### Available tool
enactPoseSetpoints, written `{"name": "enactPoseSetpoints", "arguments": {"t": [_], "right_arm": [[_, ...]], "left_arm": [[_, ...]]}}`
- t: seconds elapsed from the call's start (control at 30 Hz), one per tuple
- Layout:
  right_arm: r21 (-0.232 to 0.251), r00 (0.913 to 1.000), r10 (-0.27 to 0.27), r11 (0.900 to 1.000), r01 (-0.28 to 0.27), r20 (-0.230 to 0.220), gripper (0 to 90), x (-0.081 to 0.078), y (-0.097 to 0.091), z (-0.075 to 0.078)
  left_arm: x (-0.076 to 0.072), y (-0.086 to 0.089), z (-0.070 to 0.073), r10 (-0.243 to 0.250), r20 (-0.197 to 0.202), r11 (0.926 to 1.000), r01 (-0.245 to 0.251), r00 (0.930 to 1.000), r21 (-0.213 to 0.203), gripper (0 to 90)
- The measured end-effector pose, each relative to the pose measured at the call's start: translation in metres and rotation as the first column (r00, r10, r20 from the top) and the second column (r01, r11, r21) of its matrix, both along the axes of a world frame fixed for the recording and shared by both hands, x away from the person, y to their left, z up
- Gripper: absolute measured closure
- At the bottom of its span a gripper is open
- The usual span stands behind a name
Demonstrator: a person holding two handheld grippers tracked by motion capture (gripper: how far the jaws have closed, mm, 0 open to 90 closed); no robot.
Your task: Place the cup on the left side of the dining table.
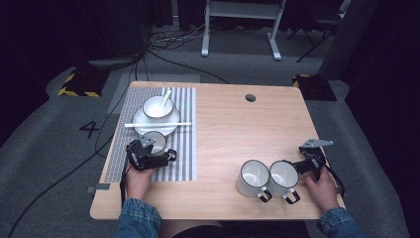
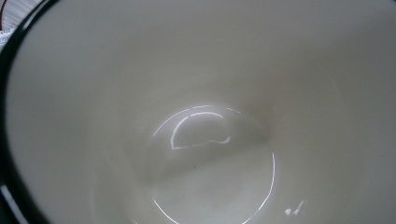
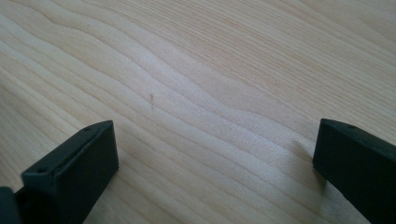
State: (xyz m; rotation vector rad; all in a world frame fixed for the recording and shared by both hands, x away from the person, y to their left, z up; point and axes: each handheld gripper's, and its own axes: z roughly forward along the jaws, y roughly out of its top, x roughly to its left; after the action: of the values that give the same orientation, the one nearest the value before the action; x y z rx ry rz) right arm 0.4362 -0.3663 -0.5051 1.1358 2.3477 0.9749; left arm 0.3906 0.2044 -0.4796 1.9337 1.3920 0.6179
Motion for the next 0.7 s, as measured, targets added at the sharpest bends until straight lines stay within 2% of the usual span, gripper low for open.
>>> {"name": "enactPoseSetpoints", "arguments": {"t": [0.3, 0.37, 0.43, 0.5, 0.7], "right_arm": [[0.0, 1.0, 0.001, 1.0, -0.001, -0.001, 0.2, 0.0, 0.0, 0.0], [0.001, 1.0, 0.0, 1.0, 0.0, -0.002, 0.2, 0.0, 0.0, 0.0], [0.001, 1.0, -0.002, 1.0, 0.002, -0.002, 0.2, 0.0, 0.0, 0.0], [0.0, 1.0, 0.0, 1.0, 0.0, -0.002, 0.2, 0.0, 0.0, 0.0], [0.0, 1.0, 0.0, 1.0, 0.0, 0.0, 0.2, 0.0, 0.0, 0.0]], "left_arm": [[-0.001, 0.0, 0.0, 0.006, 0.001, 1.0, -0.006, 1.0, -0.005, 2.5], [-0.001, 0.0, 0.001, 0.01, -0.012, 0.9999, -0.011, 0.9999, -0.011, 2.5], [-0.002, -0.002, 0.003, 0.019, -0.018, 0.9997, -0.019, 0.9996, 0.014, 2.2], [-0.005, -0.003, 0.006, 0.028, -0.016, 0.9992, -0.027, 0.9995, 0.03, 2.0], [-0.017, 0.001, 0.013, 0.026, 0.011, 0.9994, -0.027, 0.9996, 0.021, 1.9]]}}
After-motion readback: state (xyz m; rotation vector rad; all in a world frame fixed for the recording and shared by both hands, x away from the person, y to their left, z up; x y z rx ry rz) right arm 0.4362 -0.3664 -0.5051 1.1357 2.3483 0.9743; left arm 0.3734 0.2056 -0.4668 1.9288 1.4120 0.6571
